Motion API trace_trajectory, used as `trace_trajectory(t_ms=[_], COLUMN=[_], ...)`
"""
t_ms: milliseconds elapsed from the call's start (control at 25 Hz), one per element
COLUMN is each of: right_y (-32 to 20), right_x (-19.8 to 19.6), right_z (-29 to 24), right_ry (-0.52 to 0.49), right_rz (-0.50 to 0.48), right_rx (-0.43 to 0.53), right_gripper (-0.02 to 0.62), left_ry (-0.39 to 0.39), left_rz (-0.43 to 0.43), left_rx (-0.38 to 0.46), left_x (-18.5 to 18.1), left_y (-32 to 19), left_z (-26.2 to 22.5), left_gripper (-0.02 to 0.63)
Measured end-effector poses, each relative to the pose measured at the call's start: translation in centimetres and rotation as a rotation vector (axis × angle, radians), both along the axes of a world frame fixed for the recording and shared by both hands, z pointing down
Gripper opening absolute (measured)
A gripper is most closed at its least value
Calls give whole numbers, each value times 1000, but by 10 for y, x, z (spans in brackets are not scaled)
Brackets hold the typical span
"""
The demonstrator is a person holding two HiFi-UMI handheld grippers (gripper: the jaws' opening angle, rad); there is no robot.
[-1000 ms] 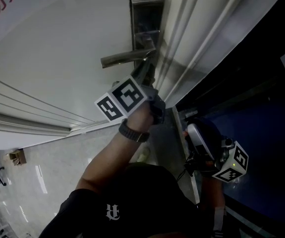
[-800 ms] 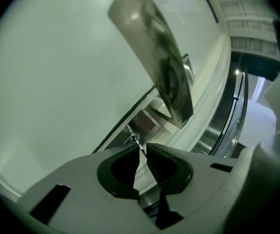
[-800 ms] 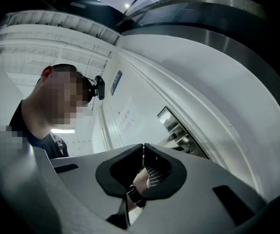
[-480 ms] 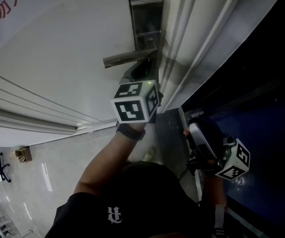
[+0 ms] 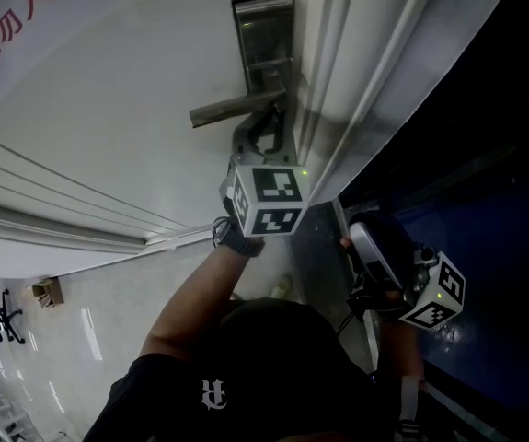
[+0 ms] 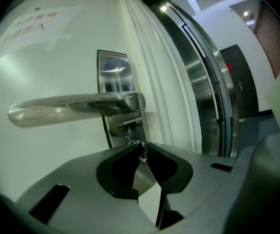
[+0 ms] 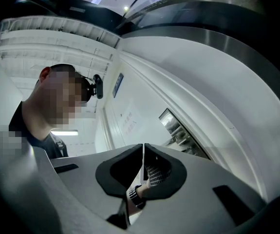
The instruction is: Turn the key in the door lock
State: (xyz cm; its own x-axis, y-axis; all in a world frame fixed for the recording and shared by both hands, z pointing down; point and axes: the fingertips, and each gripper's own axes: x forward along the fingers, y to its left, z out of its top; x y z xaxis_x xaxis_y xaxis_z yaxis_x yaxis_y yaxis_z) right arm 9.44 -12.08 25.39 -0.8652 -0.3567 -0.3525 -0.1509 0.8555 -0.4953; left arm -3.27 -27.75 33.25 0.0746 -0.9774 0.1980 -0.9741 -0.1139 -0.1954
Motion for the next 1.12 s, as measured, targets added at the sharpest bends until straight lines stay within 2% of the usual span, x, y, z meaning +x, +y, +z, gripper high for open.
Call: trace_trajectory(t_ms=[400,560,720,1120], right_y=[-4,-9,-14,-18], right_x=[0,1,-1,-5], right_z=[2,3,2,5], right_ry=[1,6,6,7], right_rz=[7,16,21,21], right_rx=[-1,-2,0,-7], right_gripper=[17,17,17,17], left_ry=[-535,-720,-828,-989], left_rz=[-6,13,41,80], left_rx=[83,116,134,176], left_x=[8,11,13,15], left_y=[1,1,2,3], left_z=[1,3,4,6], left_gripper=[37,29,26,21])
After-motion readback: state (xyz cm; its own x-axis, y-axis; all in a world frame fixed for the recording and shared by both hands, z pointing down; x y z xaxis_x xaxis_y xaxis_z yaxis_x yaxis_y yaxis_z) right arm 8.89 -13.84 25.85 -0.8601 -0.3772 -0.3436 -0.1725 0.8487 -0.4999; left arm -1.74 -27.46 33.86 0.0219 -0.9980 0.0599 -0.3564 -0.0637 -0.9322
